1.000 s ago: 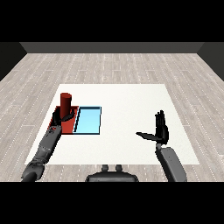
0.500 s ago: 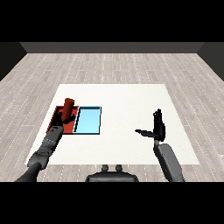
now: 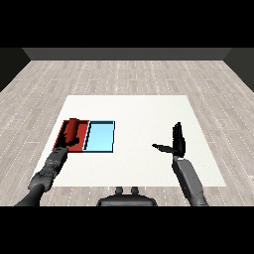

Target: Pick the red can and put it in the red box

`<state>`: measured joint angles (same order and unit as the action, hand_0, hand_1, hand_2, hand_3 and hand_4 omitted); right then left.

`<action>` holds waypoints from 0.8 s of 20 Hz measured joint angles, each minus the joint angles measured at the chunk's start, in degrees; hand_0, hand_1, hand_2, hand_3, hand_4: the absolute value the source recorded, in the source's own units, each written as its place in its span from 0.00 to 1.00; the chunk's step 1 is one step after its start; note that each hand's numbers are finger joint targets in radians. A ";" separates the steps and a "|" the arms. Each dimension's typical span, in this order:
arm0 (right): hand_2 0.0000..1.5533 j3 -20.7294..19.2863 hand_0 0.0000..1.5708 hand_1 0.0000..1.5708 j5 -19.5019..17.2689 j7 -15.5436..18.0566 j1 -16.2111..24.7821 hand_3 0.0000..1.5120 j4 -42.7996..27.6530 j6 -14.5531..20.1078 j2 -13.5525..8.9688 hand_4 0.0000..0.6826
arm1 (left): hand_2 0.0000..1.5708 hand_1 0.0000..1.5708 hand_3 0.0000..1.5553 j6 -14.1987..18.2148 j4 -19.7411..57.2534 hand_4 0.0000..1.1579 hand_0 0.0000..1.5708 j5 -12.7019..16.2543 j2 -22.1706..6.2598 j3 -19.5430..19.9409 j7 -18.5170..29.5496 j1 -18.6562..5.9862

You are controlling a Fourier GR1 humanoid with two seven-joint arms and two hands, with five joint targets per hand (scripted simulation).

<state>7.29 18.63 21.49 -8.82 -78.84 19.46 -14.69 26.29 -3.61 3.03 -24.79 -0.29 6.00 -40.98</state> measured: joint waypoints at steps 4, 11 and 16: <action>0.00 -0.72 0.00 0.00 0.29 1.14 0.36 0.00 0.13 -0.67 0.32 0.00 | 0.00 0.00 0.00 -4.26 1.46 0.00 0.00 -0.27 -1.20 -0.03 -1.67 0.02; 0.00 -2.11 0.00 0.00 1.65 2.50 0.52 0.00 0.75 -3.07 0.67 0.00 | 0.00 0.00 0.00 -3.65 0.08 0.00 0.00 -0.39 -1.96 0.32 -0.37 -1.24; 0.00 -2.06 0.00 0.00 1.67 2.96 0.97 0.00 -1.04 -4.14 0.52 0.00 | 0.79 0.87 0.00 -5.26 -5.23 0.00 0.87 3.12 -1.80 4.10 9.24 -1.01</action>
<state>5.23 20.29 24.45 -7.85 -79.88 15.32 -14.17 21.03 -8.84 6.14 -26.58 3.81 15.24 -42.00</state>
